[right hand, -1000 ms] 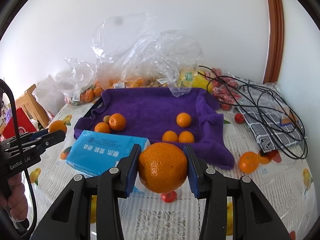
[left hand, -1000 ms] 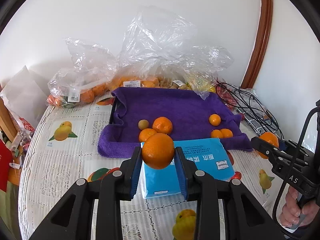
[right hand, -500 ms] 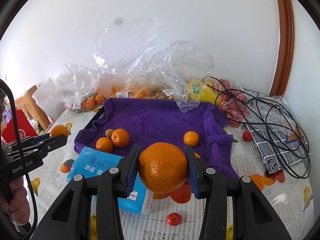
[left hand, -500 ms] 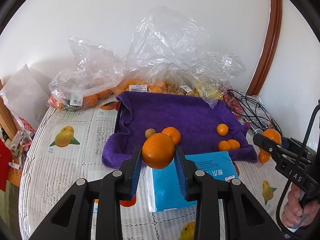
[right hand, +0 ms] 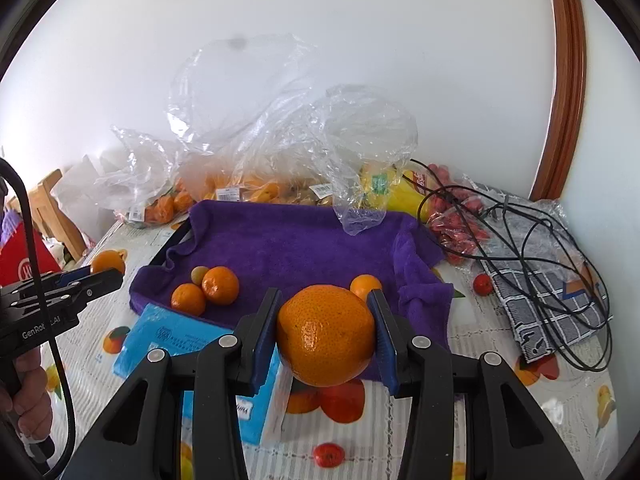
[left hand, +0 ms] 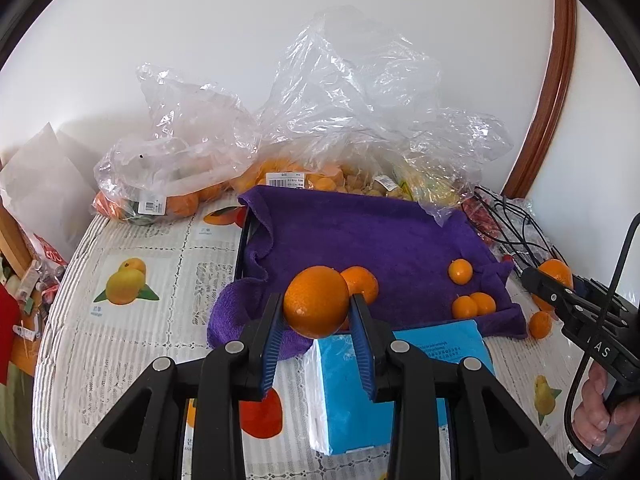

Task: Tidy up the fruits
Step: 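Carry both held oranges over the purple towel, then open the right tool and the left tool to drop both oranges on the towel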

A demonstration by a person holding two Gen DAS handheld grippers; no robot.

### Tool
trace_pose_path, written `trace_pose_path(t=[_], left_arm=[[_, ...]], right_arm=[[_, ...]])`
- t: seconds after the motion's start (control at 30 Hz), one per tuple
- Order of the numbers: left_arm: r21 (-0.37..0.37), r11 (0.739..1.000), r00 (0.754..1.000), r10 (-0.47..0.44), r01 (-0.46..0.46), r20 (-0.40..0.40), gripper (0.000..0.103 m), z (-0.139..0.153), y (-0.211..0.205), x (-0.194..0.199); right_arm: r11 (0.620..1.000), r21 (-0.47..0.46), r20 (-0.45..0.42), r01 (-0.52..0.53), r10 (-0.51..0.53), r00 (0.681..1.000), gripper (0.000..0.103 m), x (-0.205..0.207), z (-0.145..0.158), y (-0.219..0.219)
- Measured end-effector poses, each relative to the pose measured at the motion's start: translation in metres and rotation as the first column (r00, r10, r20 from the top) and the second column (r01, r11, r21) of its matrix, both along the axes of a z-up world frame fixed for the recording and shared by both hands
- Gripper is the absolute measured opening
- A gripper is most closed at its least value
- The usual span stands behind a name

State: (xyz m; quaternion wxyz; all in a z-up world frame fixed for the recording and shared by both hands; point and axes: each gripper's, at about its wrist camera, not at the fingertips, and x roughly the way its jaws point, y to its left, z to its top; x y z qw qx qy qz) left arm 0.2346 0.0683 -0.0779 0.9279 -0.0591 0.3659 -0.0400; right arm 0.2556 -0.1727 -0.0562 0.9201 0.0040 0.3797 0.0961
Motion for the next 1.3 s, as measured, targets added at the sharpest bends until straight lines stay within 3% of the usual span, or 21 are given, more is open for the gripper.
trace_pose_path(t=[0.4, 0.7, 0.93, 1.3], left_arm=[[-0.019, 1.0, 1.0, 0.003, -0.003, -0.018, 0.031, -0.011, -0.015, 0.044], [-0.019, 0.998, 0.996, -0.058, 0.057, -0.073, 0.031, -0.037, -0.037, 0.055], [-0.01, 0.997, 0.992, -0.072, 0.072, -0.103, 0.031, -0.048, -0.044, 0.058], [0.0, 0.997, 0.991, -0.071, 0.071, -0.117, 0.031, -0.054, -0.048, 0.061]], right_arm=[[1.0, -0.006, 0.024, -0.01, 0.011, 1.0, 0.043, 0.045, -0.016, 0.0], [1.0, -0.013, -0.067, 0.008, -0.009, 0.998, 0.043, 0.062, -0.059, -0.008], [1.0, -0.014, -0.109, 0.004, -0.006, 0.994, 0.043, 0.067, -0.073, -0.008], [1.0, -0.026, -0.069, 0.003, -0.005, 0.998, 0.044, 0.06, -0.062, -0.005]])
